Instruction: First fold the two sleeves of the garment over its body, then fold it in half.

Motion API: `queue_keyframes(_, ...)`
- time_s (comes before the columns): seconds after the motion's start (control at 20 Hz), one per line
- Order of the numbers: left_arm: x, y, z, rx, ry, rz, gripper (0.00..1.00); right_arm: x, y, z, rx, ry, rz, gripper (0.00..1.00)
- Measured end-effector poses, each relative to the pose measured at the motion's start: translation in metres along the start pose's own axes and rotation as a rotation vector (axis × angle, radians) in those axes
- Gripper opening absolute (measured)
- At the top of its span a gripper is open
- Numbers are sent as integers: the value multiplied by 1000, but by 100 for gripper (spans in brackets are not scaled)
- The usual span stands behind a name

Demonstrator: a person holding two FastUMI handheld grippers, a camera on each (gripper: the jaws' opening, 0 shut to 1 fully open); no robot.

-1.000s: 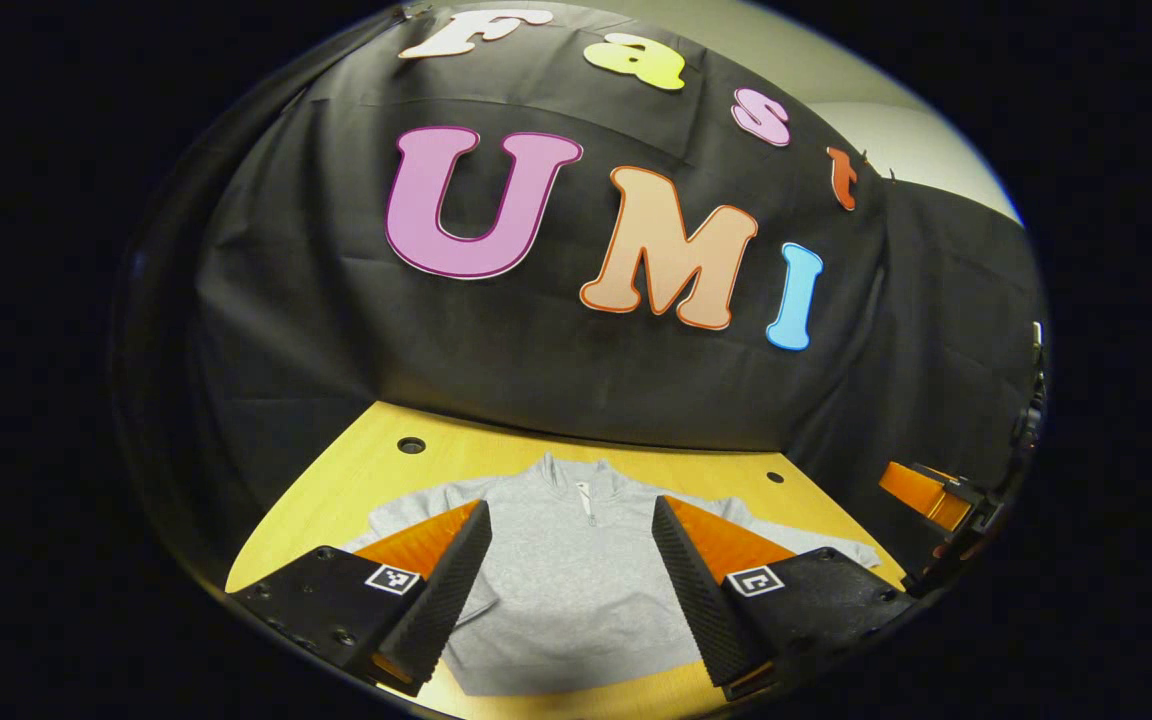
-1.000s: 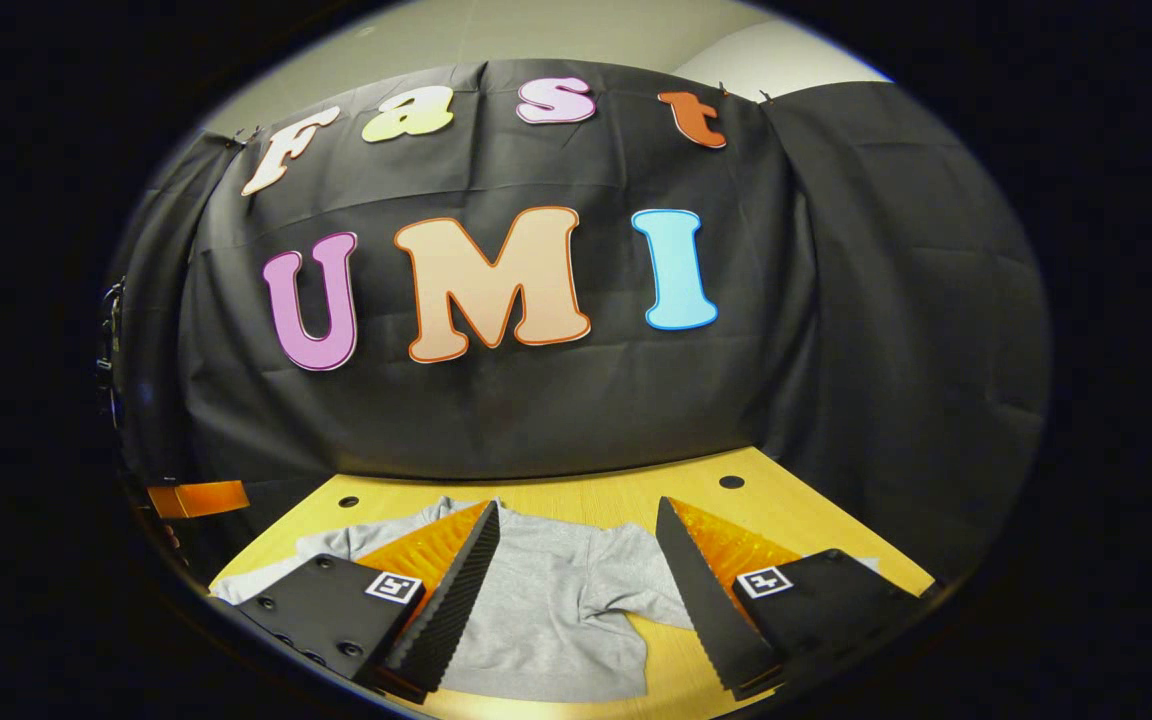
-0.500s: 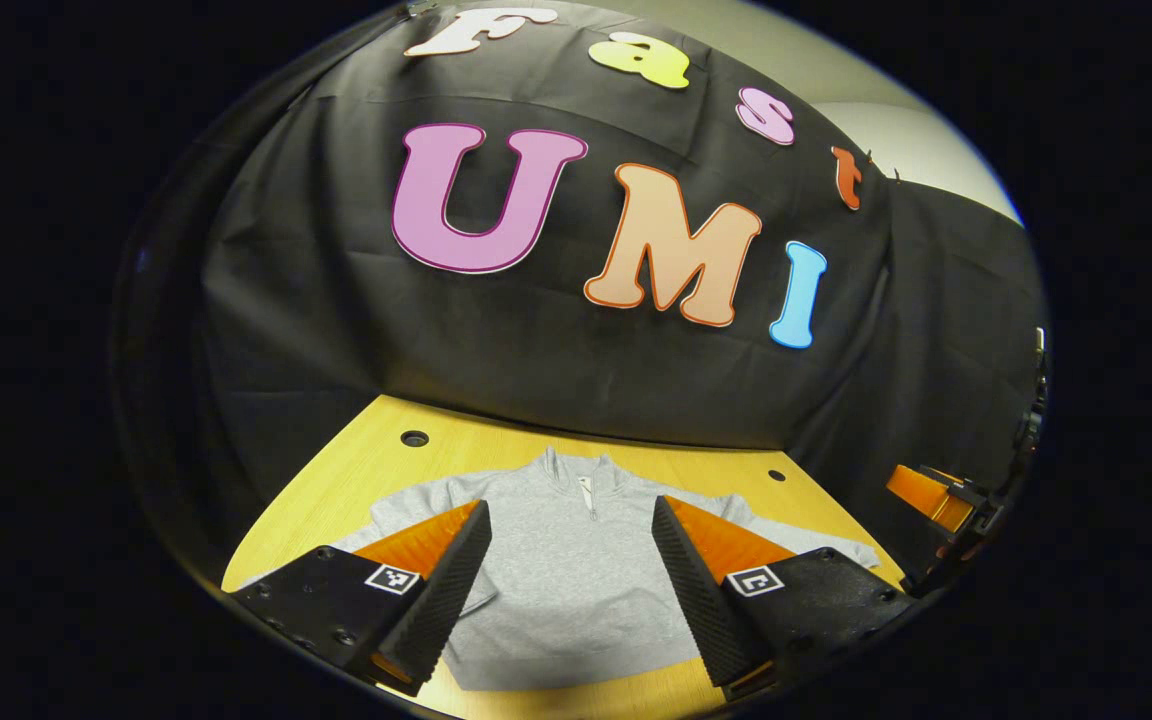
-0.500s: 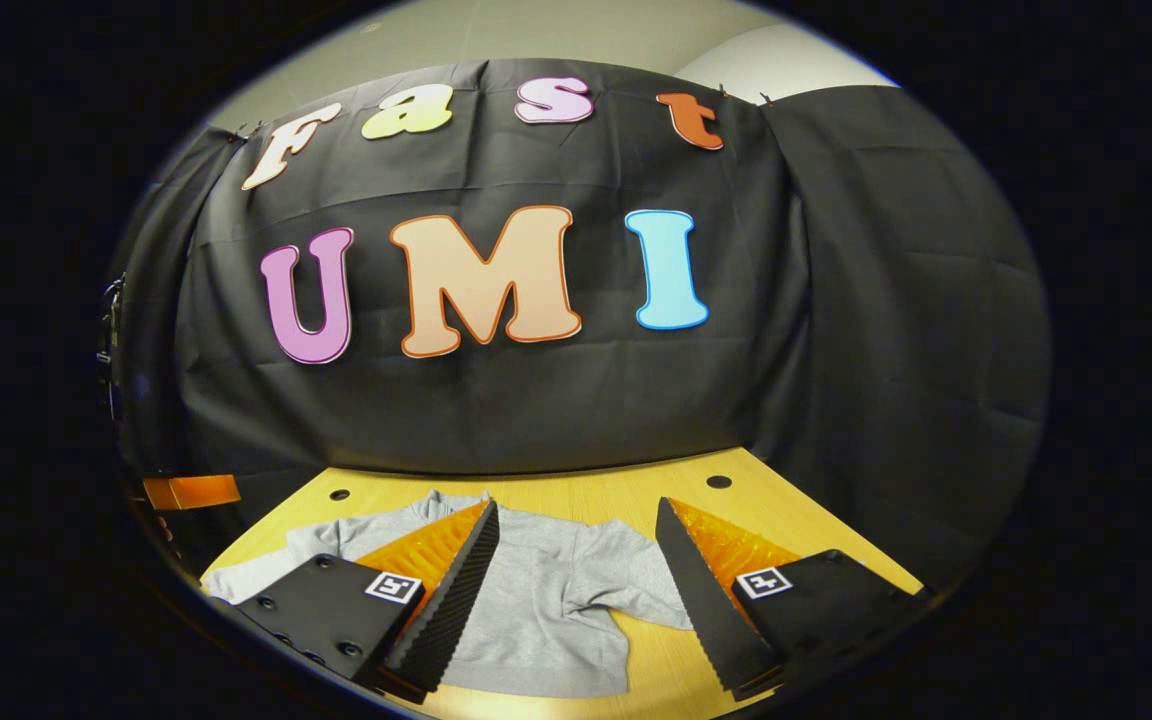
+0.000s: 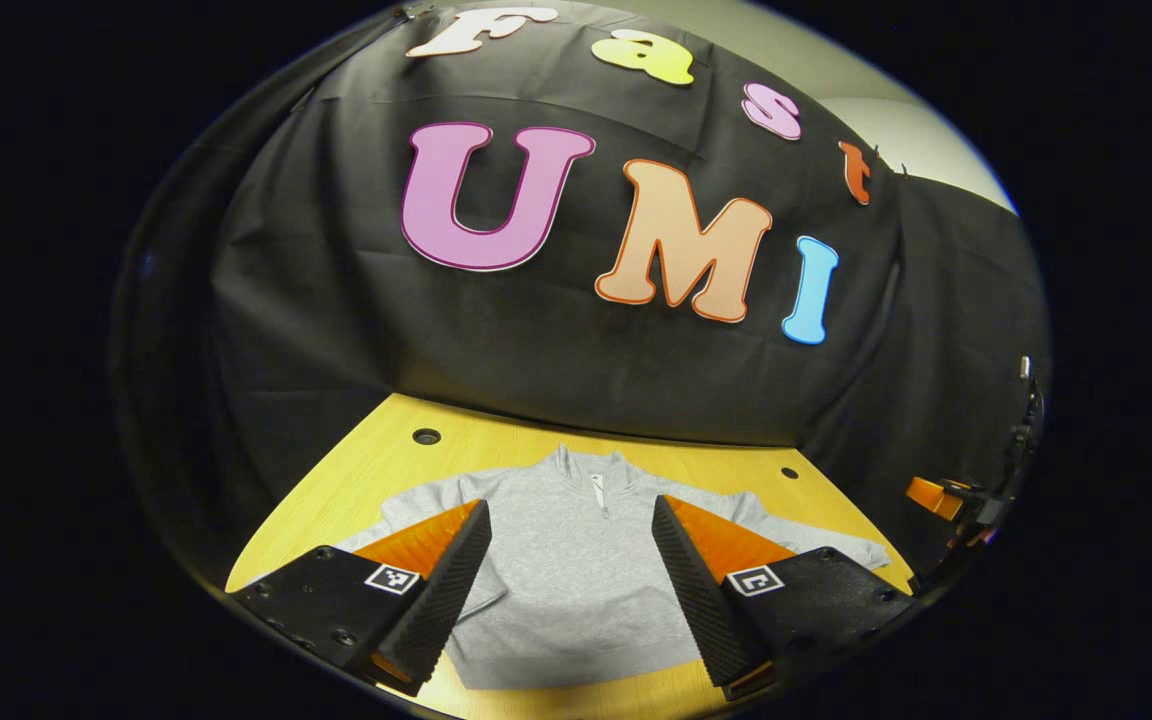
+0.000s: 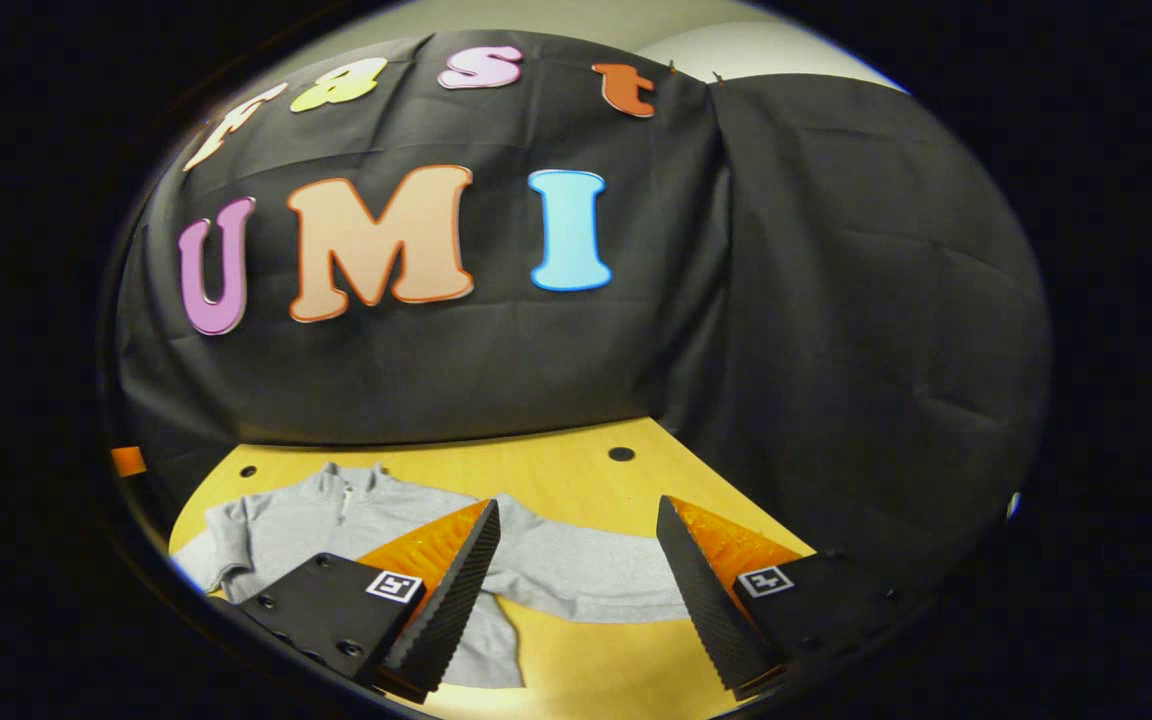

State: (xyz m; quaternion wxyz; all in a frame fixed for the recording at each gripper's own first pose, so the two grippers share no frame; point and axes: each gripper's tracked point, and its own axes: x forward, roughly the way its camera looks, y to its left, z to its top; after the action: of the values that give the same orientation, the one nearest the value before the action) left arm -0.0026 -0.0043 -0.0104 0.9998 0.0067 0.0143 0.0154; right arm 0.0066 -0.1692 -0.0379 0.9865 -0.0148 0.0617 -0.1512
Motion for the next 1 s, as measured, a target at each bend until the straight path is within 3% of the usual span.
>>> queue_keyframes(0.3, 5, 5, -1, 5, 8, 26, 95, 40, -85, -54, 13, 130, -119, 96)
queue_keyframes(1.0, 5, 3, -14, 39, 44, 64, 95, 111, -188, -172, 32, 385, -185, 99)
